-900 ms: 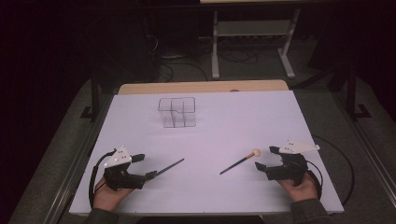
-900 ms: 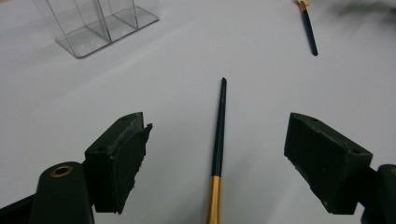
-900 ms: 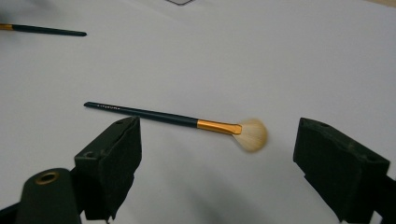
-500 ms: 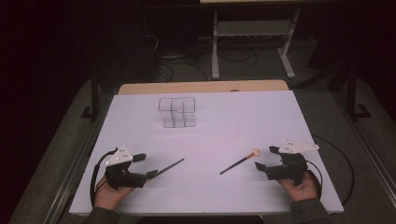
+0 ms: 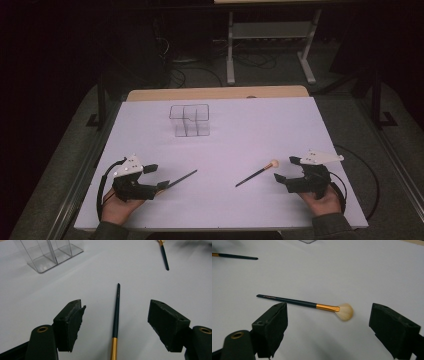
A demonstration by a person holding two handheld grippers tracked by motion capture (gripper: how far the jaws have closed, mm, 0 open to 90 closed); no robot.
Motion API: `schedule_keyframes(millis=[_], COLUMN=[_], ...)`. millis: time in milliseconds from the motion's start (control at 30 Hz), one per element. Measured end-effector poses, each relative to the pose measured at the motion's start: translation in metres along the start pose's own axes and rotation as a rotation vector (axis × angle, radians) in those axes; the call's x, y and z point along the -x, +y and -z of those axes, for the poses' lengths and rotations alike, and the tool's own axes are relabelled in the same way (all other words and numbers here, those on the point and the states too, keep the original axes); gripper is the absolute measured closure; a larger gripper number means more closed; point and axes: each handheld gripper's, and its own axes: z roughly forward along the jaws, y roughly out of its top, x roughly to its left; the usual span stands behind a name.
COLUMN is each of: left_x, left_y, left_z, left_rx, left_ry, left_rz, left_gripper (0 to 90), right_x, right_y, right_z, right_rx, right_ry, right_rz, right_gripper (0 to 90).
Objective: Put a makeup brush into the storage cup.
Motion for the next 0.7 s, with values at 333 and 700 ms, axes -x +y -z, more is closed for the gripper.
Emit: schedule_keyframes(millis=[333,700], left_x=[-0.0017,-0.0019], left_y=[0.0032,0.0062], left_z=[-0.0003,0.0016], left_rx=[-0.014,-0.031], left_ry=[-0.01,-0.012], left_rz=[0.002,0.008], left_gripper=[28.5,31.4], right_x=[-0.0015,-0.0021], right_y=[0.0004,0.0005], right_z=[0.0007,0.0019], right_rx=[0.0,0.001], right_ry=[0.0,-0.006], right_rz=[0.007,0.009], right_gripper=[14.6,14.6])
